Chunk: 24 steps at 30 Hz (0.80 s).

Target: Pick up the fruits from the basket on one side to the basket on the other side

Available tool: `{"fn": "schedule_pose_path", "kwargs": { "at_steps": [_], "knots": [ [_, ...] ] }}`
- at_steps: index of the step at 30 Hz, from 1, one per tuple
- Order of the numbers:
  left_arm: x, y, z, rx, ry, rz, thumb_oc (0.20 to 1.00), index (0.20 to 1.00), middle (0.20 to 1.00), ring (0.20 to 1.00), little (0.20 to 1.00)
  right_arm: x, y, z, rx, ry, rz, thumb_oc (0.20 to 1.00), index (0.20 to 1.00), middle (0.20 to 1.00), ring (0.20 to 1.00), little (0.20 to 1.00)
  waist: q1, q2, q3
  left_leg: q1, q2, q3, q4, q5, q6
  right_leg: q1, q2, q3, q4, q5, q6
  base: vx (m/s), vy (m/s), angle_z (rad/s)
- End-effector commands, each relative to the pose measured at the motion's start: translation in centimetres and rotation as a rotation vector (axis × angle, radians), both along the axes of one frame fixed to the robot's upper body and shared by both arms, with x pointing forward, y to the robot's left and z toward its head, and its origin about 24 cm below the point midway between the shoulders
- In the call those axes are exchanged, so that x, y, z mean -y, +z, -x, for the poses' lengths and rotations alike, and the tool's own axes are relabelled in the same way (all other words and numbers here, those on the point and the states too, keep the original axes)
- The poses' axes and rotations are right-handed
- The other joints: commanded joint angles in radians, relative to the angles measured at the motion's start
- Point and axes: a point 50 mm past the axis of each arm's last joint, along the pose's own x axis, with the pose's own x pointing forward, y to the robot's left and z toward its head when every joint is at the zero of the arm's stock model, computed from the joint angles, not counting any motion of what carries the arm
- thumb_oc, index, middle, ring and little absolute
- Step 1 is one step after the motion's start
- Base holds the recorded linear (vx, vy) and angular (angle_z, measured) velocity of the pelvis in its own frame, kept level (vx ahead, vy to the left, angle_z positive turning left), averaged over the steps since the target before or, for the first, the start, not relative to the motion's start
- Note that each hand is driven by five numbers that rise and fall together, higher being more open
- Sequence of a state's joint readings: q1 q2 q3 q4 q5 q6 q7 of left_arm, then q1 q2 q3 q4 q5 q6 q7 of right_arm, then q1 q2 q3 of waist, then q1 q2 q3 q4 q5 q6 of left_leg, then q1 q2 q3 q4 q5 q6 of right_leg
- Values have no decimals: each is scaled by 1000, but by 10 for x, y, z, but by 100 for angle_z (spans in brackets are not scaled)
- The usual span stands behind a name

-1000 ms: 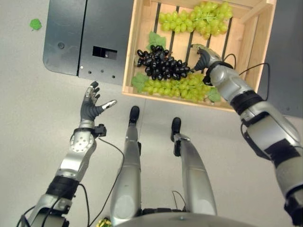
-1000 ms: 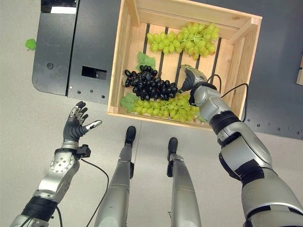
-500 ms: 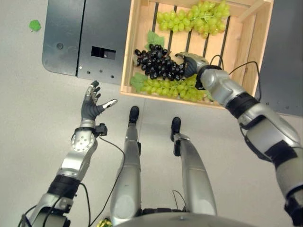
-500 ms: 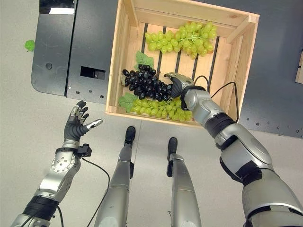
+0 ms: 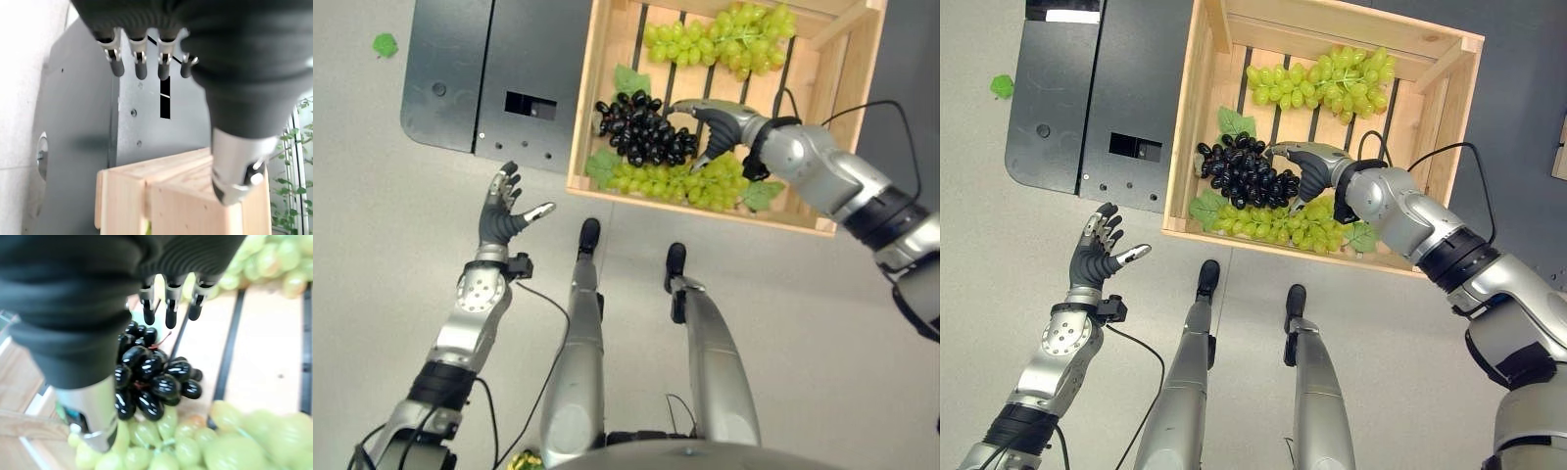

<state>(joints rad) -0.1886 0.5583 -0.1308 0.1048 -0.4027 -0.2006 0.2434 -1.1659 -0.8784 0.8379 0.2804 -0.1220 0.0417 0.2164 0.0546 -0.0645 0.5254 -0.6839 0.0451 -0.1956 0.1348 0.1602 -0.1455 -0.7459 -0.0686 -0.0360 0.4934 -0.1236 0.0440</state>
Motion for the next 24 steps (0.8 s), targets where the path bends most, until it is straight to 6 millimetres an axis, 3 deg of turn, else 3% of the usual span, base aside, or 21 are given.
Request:
{"fn": "schedule_pose_path", "kwargs": {
  "at_steps": [1, 9, 15, 24],
  "knots": [
    [-12, 18, 13, 94, 17, -103, 1000, 1000, 1000, 1000, 1000, -11, 9, 10, 2, 96, -55, 1000, 1000, 1000, 1000, 1000, -11, -67, -5, 42, -43, 22, 53, -83, 61, 48, -27, 10, -170, 140, 70, 0, 0, 0],
    [-8, 15, 11, 88, 26, -73, 1000, 1000, 1000, 1000, 1000, -21, -2, -4, 56, 46, -116, 1000, 1000, 1000, 1000, 1000, -4, -53, -5, 39, -46, 26, 57, -88, 65, 49, -27, 15, -173, 138, 68, 0, 0, 0],
    [0, 6, 6, 59, 35, -18, 1000, 1000, 1000, 1000, 1000, -33, -31, -33, 20, -109, -234, 1000, 1000, 1000, 1000, 1000, 13, -23, -5, 27, -51, 25, 57, -89, 70, 40, -26, 17, -171, 136, 64, 0, 0, 0],
    [11, 2, 1, 42, 37, 13, 1000, 1000, 1000, 1000, 1000, -52, -57, -47, -46, -230, -374, 1000, 1000, 1000, 1000, 1000, 24, -2, -5, 16, -58, 22, 62, -90, 74, 32, -24, 20, -170, 138, 61, 0, 0, 0]
  ]
}}
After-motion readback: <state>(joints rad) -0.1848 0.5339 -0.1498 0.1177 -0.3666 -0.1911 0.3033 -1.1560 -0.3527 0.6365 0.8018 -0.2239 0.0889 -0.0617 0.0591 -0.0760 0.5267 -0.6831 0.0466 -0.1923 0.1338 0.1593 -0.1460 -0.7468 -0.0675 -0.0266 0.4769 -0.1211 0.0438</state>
